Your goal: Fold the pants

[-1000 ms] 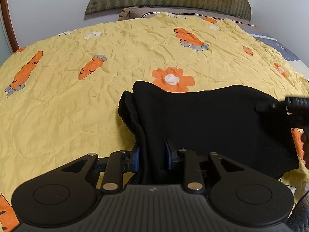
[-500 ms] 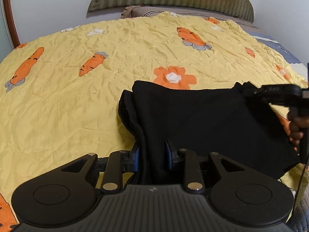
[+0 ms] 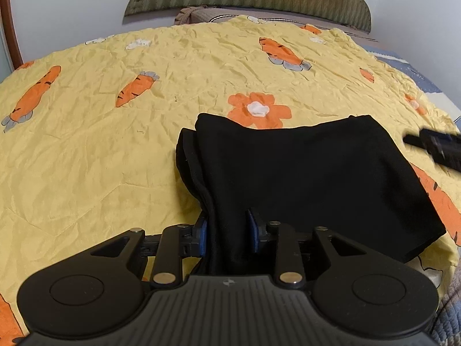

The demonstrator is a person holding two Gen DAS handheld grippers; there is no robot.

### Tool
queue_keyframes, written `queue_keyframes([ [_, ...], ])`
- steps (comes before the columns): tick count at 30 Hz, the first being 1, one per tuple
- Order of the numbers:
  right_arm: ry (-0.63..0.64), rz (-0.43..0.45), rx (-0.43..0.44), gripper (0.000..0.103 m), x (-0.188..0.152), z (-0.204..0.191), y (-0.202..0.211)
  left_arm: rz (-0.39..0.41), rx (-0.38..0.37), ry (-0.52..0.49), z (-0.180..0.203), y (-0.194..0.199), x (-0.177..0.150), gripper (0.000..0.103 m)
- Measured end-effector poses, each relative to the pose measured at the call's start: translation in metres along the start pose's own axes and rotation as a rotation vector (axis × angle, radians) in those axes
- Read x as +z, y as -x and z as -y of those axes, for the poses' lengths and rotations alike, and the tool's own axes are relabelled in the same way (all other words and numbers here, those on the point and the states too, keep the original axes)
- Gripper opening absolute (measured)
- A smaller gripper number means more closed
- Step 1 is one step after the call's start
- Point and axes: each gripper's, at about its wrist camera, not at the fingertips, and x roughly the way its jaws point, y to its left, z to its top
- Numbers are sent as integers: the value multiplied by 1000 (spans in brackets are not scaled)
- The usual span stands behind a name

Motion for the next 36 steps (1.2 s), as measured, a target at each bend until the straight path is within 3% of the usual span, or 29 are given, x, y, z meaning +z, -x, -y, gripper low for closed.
queue_keyframes([
  [5,188,-23,72,50,-28,-36,40,14,-4,-5,-3,0,-8,27],
  [9,365,-161,19,50,-73,-49,36,12,-27,-1,-8,4,-12,28],
  [10,375,-128,16,52,-79,-48,42,10,-27,1,-10,5,-12,28],
  [12,338,-144,1,51,-71,-46,48,14,-30,5,-12,9,-13,28],
  [15,302,-37,-38,52,-50,-52,61,17,-33,21,-17,12,-14,28],
  [18,261,31,94,52,-29,-79,60,12,-39,41,-21,13,-13,28],
  [21,335,12,226,53,-30,-130,44,16,-24,24,-19,15,-13,28],
  [25,512,-48,275,54,-54,-193,24,28,33,-15,-19,18,-15,28],
  [28,645,-15,252,53,-62,-213,30,40,46,-12,-24,21,-16,28],
  [31,525,-25,316,58,-36,-198,26,50,71,-19,-26,23,-15,28],
  [33,400,7,316,60,-13,-185,19,53,88,-28,-26,24,-16,28],
  [36,312,1,327,62,7,-180,-2,54,96,-32,-27,26,-17,28],
])
